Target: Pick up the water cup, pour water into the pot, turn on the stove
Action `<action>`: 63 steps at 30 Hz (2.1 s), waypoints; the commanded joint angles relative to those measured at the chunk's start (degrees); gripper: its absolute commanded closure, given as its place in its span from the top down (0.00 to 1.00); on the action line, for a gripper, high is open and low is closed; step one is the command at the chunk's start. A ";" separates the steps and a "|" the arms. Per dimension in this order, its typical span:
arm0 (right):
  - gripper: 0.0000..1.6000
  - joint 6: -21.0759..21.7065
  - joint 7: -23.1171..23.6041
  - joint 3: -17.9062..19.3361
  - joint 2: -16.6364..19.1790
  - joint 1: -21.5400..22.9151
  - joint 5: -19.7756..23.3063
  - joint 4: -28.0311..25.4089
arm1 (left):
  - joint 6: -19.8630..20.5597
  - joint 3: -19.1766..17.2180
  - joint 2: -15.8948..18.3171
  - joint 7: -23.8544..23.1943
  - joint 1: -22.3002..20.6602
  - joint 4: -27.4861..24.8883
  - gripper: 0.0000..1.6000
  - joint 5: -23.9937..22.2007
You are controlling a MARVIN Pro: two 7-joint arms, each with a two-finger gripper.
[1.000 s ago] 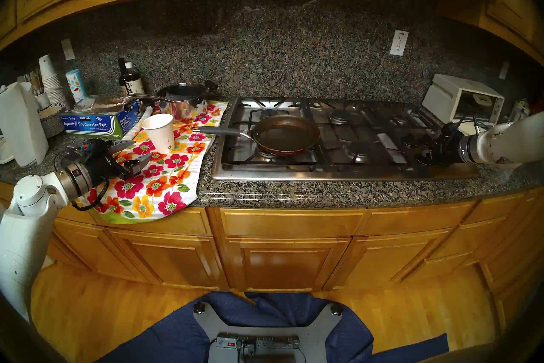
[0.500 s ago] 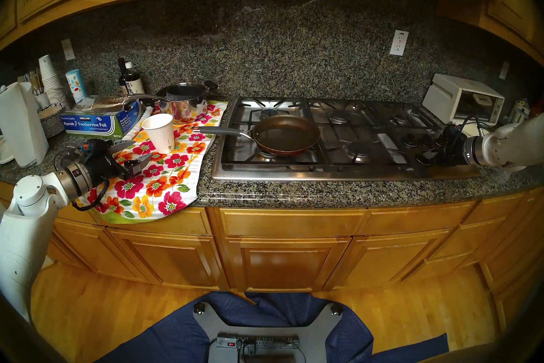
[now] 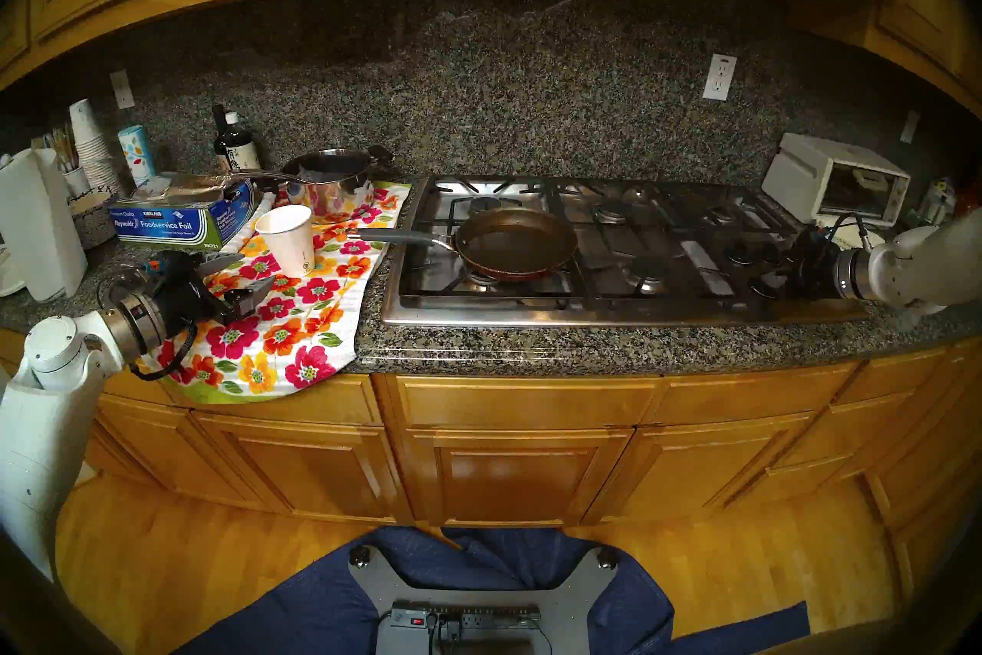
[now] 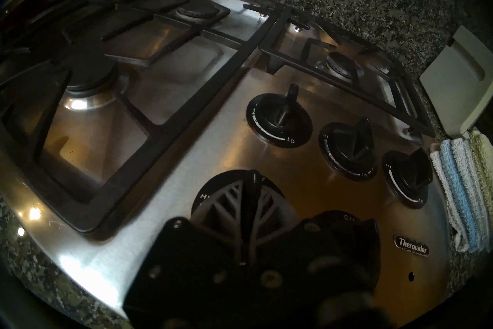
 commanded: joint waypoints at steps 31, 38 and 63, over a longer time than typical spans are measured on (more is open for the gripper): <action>0.00 -12.31 10.82 3.19 -0.69 -4.13 -10.01 9.64 | -0.32 -1.38 0.48 0.11 -1.04 -1.01 1.00 -0.55; 0.00 -14.27 11.92 3.71 -0.61 -5.47 -11.78 11.25 | -0.31 -1.39 0.48 0.11 -1.04 -1.01 1.00 -0.56; 0.00 -22.08 17.82 4.97 0.16 -7.55 -16.87 16.05 | -0.29 -1.44 0.46 0.12 -1.01 -1.05 1.00 -0.58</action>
